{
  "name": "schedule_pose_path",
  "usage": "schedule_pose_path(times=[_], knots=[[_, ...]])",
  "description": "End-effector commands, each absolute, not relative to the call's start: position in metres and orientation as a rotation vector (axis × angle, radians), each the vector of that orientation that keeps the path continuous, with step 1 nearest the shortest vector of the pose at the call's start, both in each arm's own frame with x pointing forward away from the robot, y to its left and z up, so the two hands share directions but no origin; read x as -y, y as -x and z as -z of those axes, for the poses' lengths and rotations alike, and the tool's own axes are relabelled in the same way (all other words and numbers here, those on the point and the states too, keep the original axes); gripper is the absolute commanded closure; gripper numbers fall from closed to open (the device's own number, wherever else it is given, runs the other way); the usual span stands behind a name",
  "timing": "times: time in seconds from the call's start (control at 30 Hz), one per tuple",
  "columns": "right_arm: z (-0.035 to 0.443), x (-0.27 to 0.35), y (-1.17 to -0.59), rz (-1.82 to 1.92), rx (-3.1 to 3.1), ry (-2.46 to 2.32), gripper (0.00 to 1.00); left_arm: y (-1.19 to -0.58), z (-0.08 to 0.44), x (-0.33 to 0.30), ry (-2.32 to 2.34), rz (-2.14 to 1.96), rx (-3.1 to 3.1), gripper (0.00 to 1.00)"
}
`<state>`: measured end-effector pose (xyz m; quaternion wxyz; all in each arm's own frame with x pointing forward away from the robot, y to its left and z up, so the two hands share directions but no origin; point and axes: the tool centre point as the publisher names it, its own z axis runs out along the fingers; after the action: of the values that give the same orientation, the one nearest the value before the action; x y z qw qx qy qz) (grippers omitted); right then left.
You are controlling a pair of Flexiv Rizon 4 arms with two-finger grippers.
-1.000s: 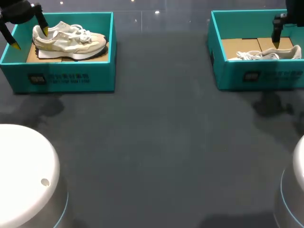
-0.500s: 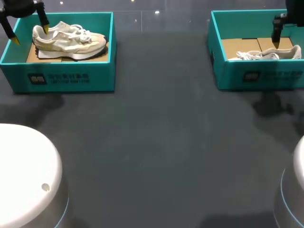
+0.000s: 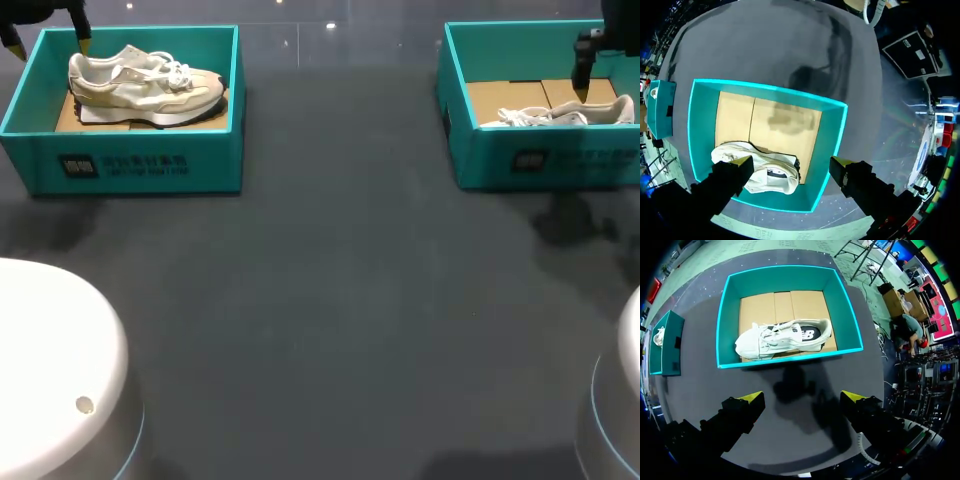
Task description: Take the shoe out of the shoebox, open the shoe tongue, remove and reinsert the insole, then place the shoe into the shoebox
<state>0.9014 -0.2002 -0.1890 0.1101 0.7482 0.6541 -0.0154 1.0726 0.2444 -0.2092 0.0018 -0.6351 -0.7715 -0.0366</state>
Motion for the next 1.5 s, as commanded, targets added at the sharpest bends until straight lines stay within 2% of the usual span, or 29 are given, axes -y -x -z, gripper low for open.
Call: schedule_pose_path(times=[0.03, 0.23, 0.53, 1.07, 1.43, 1.5], knots=[[0.189, 0.200, -0.901, 0.046, -1.920, -2.199, 0.00, -1.084, 0.209, -0.249, 1.990, 0.086, 2.410, 0.00], [0.189, 0.200, -0.901, 0.046, -1.920, -2.199, 0.00, -1.084, 0.209, -0.249, 1.990, 0.086, 2.410, 0.00], [0.189, 0.200, -0.901, 0.046, -1.920, -2.199, 0.00, -1.129, 0.235, -0.262, 2.002, 0.232, 2.428, 0.00], [0.189, 0.200, -0.901, 0.046, -1.920, -2.199, 0.00, -1.179, 0.277, -0.271, 2.070, 0.150, 2.357, 0.00], [0.189, 0.200, -0.901, 0.046, -1.920, -2.199, 0.00, -1.191, 0.300, -0.273, 2.106, 0.129, 2.296, 0.00], [0.189, 0.200, -0.901, 0.046, -1.920, -2.199, 0.00, -1.192, 0.304, -0.273, 2.108, 0.127, 2.293, 0.06]])
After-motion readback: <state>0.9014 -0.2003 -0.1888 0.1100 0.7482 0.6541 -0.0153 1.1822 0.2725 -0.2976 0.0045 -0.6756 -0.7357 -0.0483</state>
